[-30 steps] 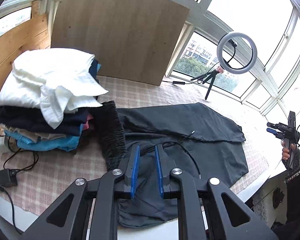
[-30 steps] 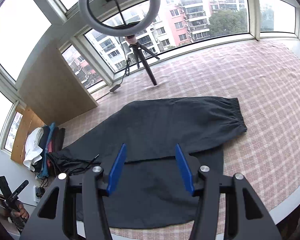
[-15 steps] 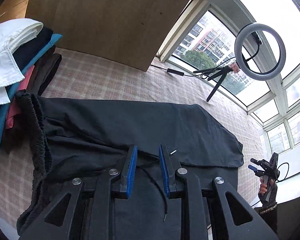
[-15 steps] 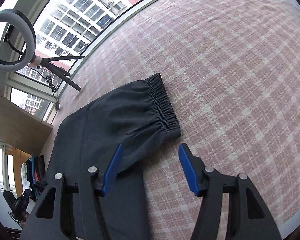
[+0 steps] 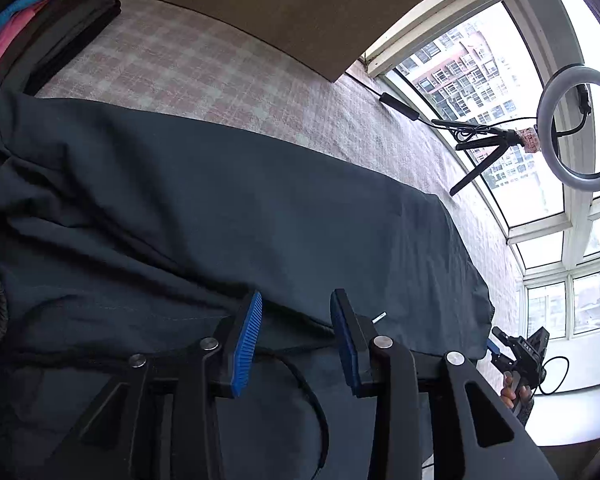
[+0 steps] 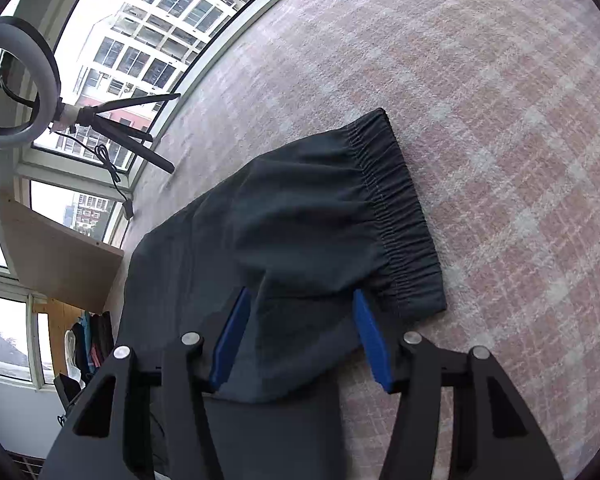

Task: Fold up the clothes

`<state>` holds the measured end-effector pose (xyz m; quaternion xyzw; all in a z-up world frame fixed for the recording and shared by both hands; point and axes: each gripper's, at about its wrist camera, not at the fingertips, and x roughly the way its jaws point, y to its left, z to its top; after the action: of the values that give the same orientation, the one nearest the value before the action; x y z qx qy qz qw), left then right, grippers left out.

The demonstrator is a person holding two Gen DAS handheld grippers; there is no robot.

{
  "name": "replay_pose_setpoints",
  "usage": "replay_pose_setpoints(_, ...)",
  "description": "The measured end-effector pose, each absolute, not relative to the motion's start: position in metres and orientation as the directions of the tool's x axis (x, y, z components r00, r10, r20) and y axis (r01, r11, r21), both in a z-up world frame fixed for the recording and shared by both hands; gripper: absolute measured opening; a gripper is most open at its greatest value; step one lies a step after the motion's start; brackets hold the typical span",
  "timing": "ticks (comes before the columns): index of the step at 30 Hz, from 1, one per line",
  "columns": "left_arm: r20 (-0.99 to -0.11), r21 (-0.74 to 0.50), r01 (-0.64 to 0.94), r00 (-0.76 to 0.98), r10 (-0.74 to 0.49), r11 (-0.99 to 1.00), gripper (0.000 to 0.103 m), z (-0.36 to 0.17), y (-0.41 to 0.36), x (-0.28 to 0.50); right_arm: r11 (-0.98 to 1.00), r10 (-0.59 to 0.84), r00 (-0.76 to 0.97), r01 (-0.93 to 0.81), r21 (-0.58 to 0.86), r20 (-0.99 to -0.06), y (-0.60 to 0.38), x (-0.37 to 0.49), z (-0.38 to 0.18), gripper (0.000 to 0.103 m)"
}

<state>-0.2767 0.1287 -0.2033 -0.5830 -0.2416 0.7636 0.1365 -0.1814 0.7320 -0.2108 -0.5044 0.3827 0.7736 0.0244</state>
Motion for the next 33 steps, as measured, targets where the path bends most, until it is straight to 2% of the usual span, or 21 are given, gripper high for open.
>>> replay_pose_setpoints(2, -0.829, -0.525, 0.068, -0.265, 0.491, -0.849, 0.033, -0.21, 0.135, -0.284, -0.724, -0.333, -0.497, -0.409, 0.555, -0.801, 0.726, -0.184, -0.208, 0.008)
replay_pose_setpoints(3, -0.833, -0.519, 0.066, -0.264, 0.486, -0.852, 0.032, -0.212, 0.137, -0.286, -0.729, -0.33, -0.508, -0.398, 0.557, -0.796, 0.724, -0.184, -0.206, 0.007)
replay_pose_setpoints(4, -0.838, -0.508, 0.065, -0.267, 0.476, -0.859, 0.025, -0.214, 0.139, -0.287, -0.737, -0.316, -0.521, -0.392, 0.55, -0.793, 0.723, -0.185, -0.203, 0.006)
replay_pose_setpoints(5, -0.844, -0.495, 0.066, -0.274, 0.461, -0.867, 0.006, -0.214, 0.14, -0.287, -0.75, -0.29, -0.535, -0.389, 0.536, -0.794, 0.724, -0.183, -0.198, 0.005)
replay_pose_setpoints(6, -0.851, -0.479, 0.068, -0.283, 0.443, -0.875, 0.0, -0.213, 0.139, -0.287, -0.758, -0.266, -0.551, -0.388, 0.524, -0.791, 0.726, -0.18, -0.192, 0.004)
replay_pose_setpoints(9, -0.855, -0.433, 0.027, -0.33, 0.401, -0.901, 0.0, -0.2, 0.137, -0.285, -0.777, -0.231, -0.592, -0.365, 0.512, -0.772, 0.728, -0.172, -0.169, 0.004)
replay_pose_setpoints(11, -0.867, -0.363, -0.026, -0.357, 0.348, -0.932, 0.0, -0.187, 0.14, -0.282, -0.791, -0.225, -0.613, -0.339, 0.509, -0.757, 0.728, -0.168, -0.153, 0.004)
replay_pose_setpoints(13, -0.873, -0.285, -0.107, -0.38, 0.304, -0.953, 0.0, -0.176, 0.146, -0.277, -0.85, -0.224, -0.58, -0.276, 0.448, -0.783, 0.719, -0.169, -0.146, 0.006)
replay_pose_setpoints(14, -0.876, -0.243, -0.159, -0.387, 0.287, -0.957, 0.003, -0.172, 0.151, -0.273, -0.881, -0.222, -0.557, -0.238, 0.409, -0.8, 0.713, -0.17, -0.144, 0.02)
replay_pose_setpoints(15, -0.884, -0.192, -0.209, -0.387, 0.261, -0.959, 0.007, -0.171, 0.157, -0.27, -0.912, -0.184, -0.522, -0.224, 0.342, -0.833, 0.706, -0.17, -0.146, 0.046)
replay_pose_setpoints(16, -0.893, -0.132, -0.259, -0.388, 0.228, -0.957, 0.016, -0.171, 0.163, -0.267, -0.94, -0.118, -0.493, -0.225, 0.257, -0.862, 0.699, -0.168, -0.151, 0.055)
replay_pose_setpoints(18, -0.895, -0.034, -0.364, -0.404, 0.191, -0.931, 0.022, -0.173, 0.174, -0.256, -0.979, -0.034, -0.47, -0.16, 0.123, -0.882, 0.684, -0.164, -0.159, 0.057)
replay_pose_setpoints(20, -0.902, 0.007, -0.447, -0.388, 0.187, -0.894, 0.026, -0.177, 0.179, -0.246, -0.996, -0.011, -0.449, -0.07, 0.048, -0.894, 0.669, -0.159, -0.168, 0.057)
replay_pose_setpoints(23, -0.912, 0.017, -0.522, -0.358, 0.201, -0.853, 0.027, -0.184, 0.185, -0.239, -1.0, -0.001, -0.405, 0.029, -0.012, -0.914, 0.652, -0.151, -0.18, 0.057)
replay_pose_setpoints(30, -0.922, 0.125, -0.606, -0.363, 0.133, -0.785, 0.03, -0.209, 0.215, -0.244, -0.973, 0.0, -0.388, 0.213, -0.089, -0.922, 0.622, -0.156, -0.199, 0.058)
replay_pose_setpoints(31, -0.921, 0.138, -0.601, -0.37, 0.121, -0.787, 0.03, -0.211, 0.217, -0.248, -0.969, 0.024, -0.398, 0.218, -0.12, -0.917, 0.62, -0.159, -0.2, 0.058)
replay_pose_setpoints(33, -0.918, 0.14, -0.574, -0.38, 0.112, -0.807, 0.021, -0.211, 0.218, -0.257, -0.957, 0.071, -0.419, 0.228, -0.181, -0.905, 0.616, -0.166, -0.204, 0.057)
